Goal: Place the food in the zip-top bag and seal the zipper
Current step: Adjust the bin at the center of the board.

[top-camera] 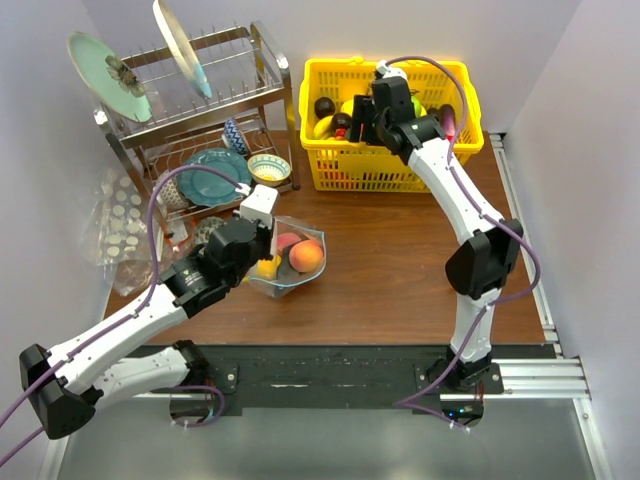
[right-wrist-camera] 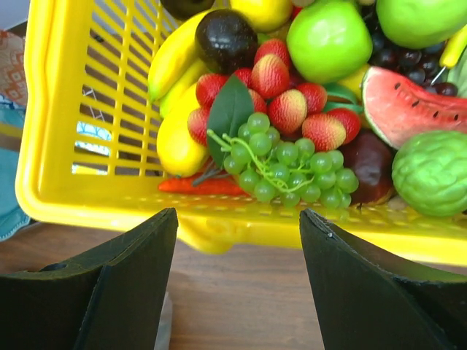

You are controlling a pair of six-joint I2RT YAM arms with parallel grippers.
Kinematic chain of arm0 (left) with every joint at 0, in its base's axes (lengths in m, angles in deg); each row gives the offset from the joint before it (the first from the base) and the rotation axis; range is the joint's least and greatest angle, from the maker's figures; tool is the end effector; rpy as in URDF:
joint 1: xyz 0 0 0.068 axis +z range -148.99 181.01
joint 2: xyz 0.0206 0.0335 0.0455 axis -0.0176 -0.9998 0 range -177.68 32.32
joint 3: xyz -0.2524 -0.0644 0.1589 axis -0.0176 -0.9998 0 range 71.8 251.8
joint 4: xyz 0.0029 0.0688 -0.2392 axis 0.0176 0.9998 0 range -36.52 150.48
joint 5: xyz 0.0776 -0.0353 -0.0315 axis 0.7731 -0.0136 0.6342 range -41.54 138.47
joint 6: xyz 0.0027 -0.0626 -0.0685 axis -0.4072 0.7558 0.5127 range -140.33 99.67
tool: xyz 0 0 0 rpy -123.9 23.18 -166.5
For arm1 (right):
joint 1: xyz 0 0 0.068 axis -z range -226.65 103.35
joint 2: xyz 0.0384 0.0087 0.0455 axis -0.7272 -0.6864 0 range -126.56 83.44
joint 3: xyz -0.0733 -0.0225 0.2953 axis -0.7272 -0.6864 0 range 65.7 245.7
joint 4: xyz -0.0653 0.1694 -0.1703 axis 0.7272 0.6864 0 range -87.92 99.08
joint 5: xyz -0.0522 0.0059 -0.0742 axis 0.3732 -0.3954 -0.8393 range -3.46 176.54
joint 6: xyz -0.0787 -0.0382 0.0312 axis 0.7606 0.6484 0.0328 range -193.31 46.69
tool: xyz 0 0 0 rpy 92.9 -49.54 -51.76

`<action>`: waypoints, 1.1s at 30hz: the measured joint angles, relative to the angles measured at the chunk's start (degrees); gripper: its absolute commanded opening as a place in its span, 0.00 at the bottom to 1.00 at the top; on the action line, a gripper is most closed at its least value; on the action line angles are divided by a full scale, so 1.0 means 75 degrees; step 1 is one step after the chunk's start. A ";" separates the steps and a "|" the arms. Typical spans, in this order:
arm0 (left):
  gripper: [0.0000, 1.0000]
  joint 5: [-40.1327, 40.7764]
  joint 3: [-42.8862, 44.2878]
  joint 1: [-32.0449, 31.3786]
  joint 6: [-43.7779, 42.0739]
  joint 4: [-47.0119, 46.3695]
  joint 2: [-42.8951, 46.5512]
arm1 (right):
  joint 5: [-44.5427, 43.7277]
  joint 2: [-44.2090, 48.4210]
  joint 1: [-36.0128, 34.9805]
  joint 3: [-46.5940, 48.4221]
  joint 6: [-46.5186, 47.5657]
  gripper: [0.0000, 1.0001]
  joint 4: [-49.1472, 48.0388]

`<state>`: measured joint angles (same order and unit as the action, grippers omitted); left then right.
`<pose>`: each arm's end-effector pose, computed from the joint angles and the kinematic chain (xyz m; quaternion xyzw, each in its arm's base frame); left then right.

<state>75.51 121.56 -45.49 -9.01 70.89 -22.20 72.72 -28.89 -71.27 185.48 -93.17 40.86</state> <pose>0.1793 -0.1339 0.3401 0.1195 0.8086 -0.0924 0.5687 0.4514 0.1849 0.3973 0.0230 0.8671 0.0869 0.4899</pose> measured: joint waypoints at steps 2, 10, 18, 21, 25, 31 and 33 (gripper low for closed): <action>0.00 0.0032 0.0000 -0.0003 0.0000 0.0000 0.0000 | -0.0003 -0.0184 0.0093 0.0297 0.0003 0.70 0.0044; 0.00 0.0041 -0.0003 0.0000 0.0000 -0.0003 0.0000 | 0.0020 -0.0886 0.0968 0.1186 -0.0233 0.67 0.0047; 0.00 0.0038 -0.0003 0.0000 0.0000 -0.0006 -0.0003 | 0.0192 -0.1749 0.1116 0.1323 -0.0245 0.50 0.0256; 0.00 0.0038 -0.0003 0.0000 0.0000 -0.0006 -0.0020 | 0.0318 -0.1830 0.1090 0.1352 -0.0096 0.49 0.0271; 0.00 0.0038 -0.0003 0.0000 0.0000 -0.0012 -0.0038 | 0.0423 -0.1690 0.1090 0.1113 -0.0020 0.49 0.0187; 0.00 0.0038 -0.0003 0.0000 0.0000 -0.0020 -0.0070 | 0.0434 -0.0609 0.1090 -0.0236 0.0321 0.50 -0.0058; 0.00 0.0038 -0.0003 0.0000 0.0000 -0.0023 -0.0090 | 0.0434 -0.0353 0.1090 -0.0425 0.0417 0.51 0.0052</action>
<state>75.80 121.53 -45.49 -9.01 70.71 -22.88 75.97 -31.54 -63.10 182.29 -90.04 41.25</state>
